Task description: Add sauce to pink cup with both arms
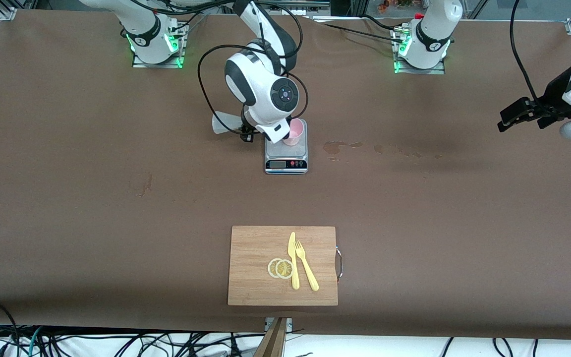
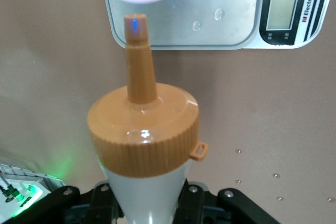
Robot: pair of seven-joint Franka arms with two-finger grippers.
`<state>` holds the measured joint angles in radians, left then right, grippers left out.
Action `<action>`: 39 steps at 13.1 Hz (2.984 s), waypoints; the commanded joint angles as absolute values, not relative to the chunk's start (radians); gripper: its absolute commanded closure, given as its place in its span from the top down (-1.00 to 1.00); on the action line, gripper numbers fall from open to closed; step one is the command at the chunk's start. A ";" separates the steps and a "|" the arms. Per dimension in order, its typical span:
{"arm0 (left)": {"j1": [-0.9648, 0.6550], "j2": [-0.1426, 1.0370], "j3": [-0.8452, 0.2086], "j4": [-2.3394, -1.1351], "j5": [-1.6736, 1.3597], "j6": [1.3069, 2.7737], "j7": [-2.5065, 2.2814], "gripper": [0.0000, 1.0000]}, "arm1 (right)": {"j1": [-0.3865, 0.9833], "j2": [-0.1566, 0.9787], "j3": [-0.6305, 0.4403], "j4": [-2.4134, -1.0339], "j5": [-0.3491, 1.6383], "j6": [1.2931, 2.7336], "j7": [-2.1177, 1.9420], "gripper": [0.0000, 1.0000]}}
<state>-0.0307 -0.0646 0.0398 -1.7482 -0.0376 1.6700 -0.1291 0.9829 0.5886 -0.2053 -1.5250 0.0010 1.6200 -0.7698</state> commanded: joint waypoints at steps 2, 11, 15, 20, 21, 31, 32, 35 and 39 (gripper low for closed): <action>-0.026 -0.072 0.037 -1.738 -0.023 1.652 -0.103 1.00 | 1.000 0.609 -0.202 -1.460 -0.023 1.557 -0.741 -0.70; -0.026 -0.072 0.035 -1.738 -0.023 1.652 -0.101 1.00 | 1.014 0.673 -0.204 -1.373 -0.031 1.474 -0.703 -0.71; -0.026 -0.072 0.035 -1.738 -0.023 1.652 -0.101 1.00 | 1.005 0.681 -0.209 -1.361 -0.032 1.459 -0.703 -0.75; -0.026 -0.072 0.035 -1.738 -0.021 1.652 -0.101 1.00 | 1.000 0.718 -0.215 -1.312 -0.031 1.445 -0.703 -0.84; -0.026 -0.072 0.035 -1.738 -0.021 1.652 -0.101 1.00 | 1.000 0.721 -0.215 -1.309 -0.031 1.443 -0.703 -0.91; -0.026 -0.072 0.035 -1.738 -0.020 1.652 -0.100 1.00 | 1.002 0.727 -0.216 -1.279 -0.031 1.396 -0.707 -1.00; -0.026 -0.072 0.037 -1.738 -0.020 1.652 -0.100 1.00 | 1.002 0.747 -0.219 -1.249 -0.031 1.369 -0.707 -1.00; -0.026 -0.072 0.037 -1.738 -0.018 1.652 -0.100 1.00 | 0.994 0.795 -0.221 -1.137 -0.031 1.284 -0.707 -1.00; -0.025 -0.072 0.037 -1.738 -0.018 1.648 -0.097 1.00 | 0.994 0.856 -0.236 -1.063 -0.032 1.221 -0.707 -1.00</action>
<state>-0.0304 -0.0646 0.0391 -1.7481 -0.0376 1.6692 -0.1248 0.9975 0.8003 -0.2296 -1.1673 -0.0164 1.2922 -0.7106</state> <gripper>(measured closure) 0.000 0.674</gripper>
